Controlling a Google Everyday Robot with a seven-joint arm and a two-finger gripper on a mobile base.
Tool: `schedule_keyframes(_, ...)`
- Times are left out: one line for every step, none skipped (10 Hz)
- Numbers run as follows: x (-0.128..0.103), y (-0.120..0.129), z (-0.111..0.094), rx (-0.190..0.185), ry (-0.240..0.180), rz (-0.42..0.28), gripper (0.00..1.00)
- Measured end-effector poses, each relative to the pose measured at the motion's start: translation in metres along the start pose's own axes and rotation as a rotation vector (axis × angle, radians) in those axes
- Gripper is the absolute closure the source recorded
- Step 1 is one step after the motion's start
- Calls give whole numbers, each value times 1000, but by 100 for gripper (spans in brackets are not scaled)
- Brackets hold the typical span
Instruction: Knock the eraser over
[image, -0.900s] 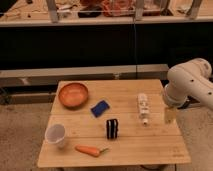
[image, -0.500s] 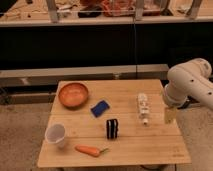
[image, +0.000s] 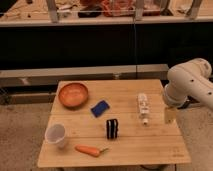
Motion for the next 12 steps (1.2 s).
schedule_keyframes(0, 0, 0, 0, 0, 0, 20)
schedule_keyframes(0, 0, 0, 0, 0, 0, 20)
schedule_keyframes(0, 0, 0, 0, 0, 0, 20)
schedule_keyframes(0, 0, 0, 0, 0, 0, 20)
schedule_keyframes(0, 0, 0, 0, 0, 0, 20)
schedule_keyframes(0, 0, 0, 0, 0, -1, 20)
schedule_keyframes(-2, 2, 2, 0, 0, -9, 20)
schedule_keyframes(-7, 6, 4, 2, -1, -27, 20)
schedule_keyframes(-21, 11, 9, 4, -5, -63, 20)
schedule_keyframes(-36, 15, 14, 6, -8, -98, 20)
schedule_keyframes(-44, 17, 16, 8, -10, -115, 20)
schedule_keyframes(-48, 22, 20, 9, -13, -141, 20)
